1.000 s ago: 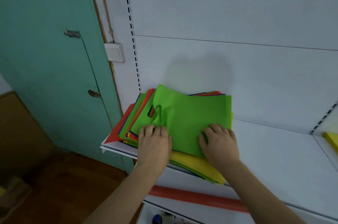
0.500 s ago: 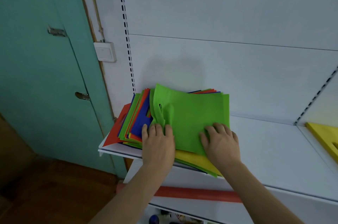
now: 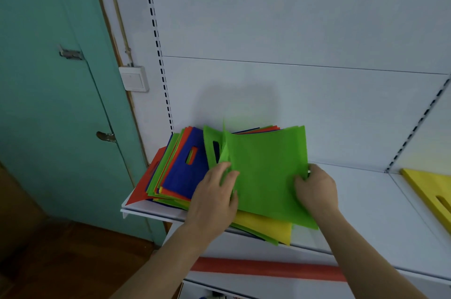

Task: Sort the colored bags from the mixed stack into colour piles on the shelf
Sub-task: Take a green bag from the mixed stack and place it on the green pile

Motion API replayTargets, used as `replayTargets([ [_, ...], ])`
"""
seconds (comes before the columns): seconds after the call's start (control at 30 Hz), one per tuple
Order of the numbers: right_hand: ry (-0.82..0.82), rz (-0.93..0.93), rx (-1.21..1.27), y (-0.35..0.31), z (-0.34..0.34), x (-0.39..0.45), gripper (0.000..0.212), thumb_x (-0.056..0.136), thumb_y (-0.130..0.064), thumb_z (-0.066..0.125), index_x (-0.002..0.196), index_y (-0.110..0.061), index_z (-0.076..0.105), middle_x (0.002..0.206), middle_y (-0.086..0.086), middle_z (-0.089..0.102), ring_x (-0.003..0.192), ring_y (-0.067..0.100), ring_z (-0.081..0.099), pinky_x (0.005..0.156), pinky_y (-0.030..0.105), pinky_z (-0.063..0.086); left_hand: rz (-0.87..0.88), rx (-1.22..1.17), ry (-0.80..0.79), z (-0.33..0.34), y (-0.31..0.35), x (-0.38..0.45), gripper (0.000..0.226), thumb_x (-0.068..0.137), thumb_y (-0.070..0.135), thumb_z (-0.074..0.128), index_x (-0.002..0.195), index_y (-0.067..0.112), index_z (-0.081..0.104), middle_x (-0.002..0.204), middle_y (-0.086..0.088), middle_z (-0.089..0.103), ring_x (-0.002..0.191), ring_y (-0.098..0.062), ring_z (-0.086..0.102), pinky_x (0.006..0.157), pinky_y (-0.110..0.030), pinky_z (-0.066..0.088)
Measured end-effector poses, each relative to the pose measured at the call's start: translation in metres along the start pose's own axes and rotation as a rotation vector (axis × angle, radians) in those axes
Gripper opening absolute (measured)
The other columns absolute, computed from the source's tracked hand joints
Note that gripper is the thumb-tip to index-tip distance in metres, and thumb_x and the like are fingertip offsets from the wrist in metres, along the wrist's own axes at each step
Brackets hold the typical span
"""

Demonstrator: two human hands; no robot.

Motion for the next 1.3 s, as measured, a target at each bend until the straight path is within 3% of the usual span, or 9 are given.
replayTargets([
  [0.1,0.044,-0.008,-0.006,0.01,-0.009,0.008,0.011,0.098,-0.014,0.057,0.094,-0.01,0.067,0.089,0.016,0.07,0.078,0.035,0.055,0.069,0.039,0.046,-0.096,0.076,0.066,0.002,-0.001,0.002,0.043,0.102,0.046,0.052,0.132,0.017,0.063,0.148,-0.005,0.05,0.135,-0.019,0.051,0.105,-0.043,0.051],
  [0.3,0.276,-0.171,0.243,0.023,-0.031,0.006,0.015,0.103,-0.015,0.054,0.103,-0.027,0.063,0.073,-0.009,0.06,0.071,0.026,0.054,0.063,0.035,0.035,-0.263,0.147,0.051,-0.003,-0.018,0.022,0.05,0.1,0.044,0.055,0.14,0.015,0.052,0.148,-0.011,0.052,0.133,-0.028,0.054,0.104,-0.045,0.051],
  [0.5,0.372,-0.229,0.527,0.027,-0.059,-0.012,0.014,0.103,-0.035,0.064,0.097,-0.042,0.053,0.084,-0.019,0.064,0.074,0.004,0.059,0.059,0.032,0.04,-0.602,-0.844,0.147,-0.017,-0.028,0.068,0.056,0.102,0.033,0.067,0.152,0.039,0.043,0.155,0.008,0.051,0.139,-0.007,0.048,0.11,-0.039,0.044],
  [0.57,0.397,-0.246,0.532,0.025,-0.064,-0.018,0.015,0.103,-0.038,0.063,0.097,-0.043,0.05,0.086,-0.022,0.063,0.075,0.003,0.059,0.058,0.032,0.039,-0.511,-0.988,0.257,-0.023,-0.024,0.076,0.042,0.1,0.023,0.069,0.127,0.054,0.06,0.131,0.024,0.067,0.118,0.009,0.06,0.098,-0.035,0.05],
  [0.73,0.367,-0.221,0.479,0.033,-0.062,-0.026,0.015,0.104,-0.032,0.06,0.108,-0.035,0.045,0.084,-0.015,0.062,0.077,0.002,0.06,0.058,0.031,0.039,-0.389,-1.023,0.22,-0.014,-0.023,0.074,0.009,0.104,0.03,0.063,0.103,0.034,0.07,0.107,0.02,0.075,0.101,0.003,0.068,0.084,-0.033,0.048],
  [0.8,0.274,-0.199,0.388,0.042,-0.054,-0.03,0.022,0.1,-0.014,0.058,0.11,-0.03,0.047,0.085,-0.013,0.06,0.076,0.01,0.059,0.057,0.03,0.038,-0.35,-0.972,0.18,-0.004,-0.023,0.065,0.022,0.108,0.036,0.053,0.093,0.032,0.068,0.106,0.02,0.072,0.096,0.004,0.063,0.082,-0.029,0.043],
  [1.0,0.457,-0.162,0.329,0.071,-0.087,-0.053,0.037,0.099,-0.011,0.059,0.125,-0.036,0.053,0.087,-0.018,0.065,0.074,0.007,0.06,0.059,0.034,0.044,-0.262,-0.897,0.208,0.002,0.008,0.077,0.023,0.108,0.032,0.048,0.094,0.036,0.065,0.095,0.016,0.071,0.077,-0.002,0.058,0.066,-0.016,0.04],
  [1.17,0.649,-0.094,0.364,0.12,-0.137,-0.088,0.056,0.096,-0.007,0.065,0.127,-0.05,0.045,0.102,-0.025,0.071,0.086,-0.006,0.068,0.062,0.024,0.05,-0.271,-0.98,0.221,0.03,0.071,0.087,0.033,0.103,0.022,0.065,0.132,0.034,0.057,0.096,0.01,0.075,0.078,-0.007,0.066,0.069,-0.026,0.051],
  [1.3,0.738,-0.012,0.262,0.173,-0.175,-0.125,0.044,0.096,-0.01,0.065,0.113,-0.046,0.047,0.097,-0.028,0.067,0.087,-0.006,0.065,0.063,0.034,0.05,-0.3,-1.052,0.185,0.062,0.14,0.078,0.025,0.097,0.014,0.073,0.113,0.023,0.055,0.101,0.001,0.071,0.094,-0.02,0.069,0.085,-0.044,0.056],
])
Point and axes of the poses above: each hand's wrist, its own x-axis towards the middle knuckle, its own z-axis out of the palm, y = z × x, the point moved 1 cm from there along x, towards the middle knuckle
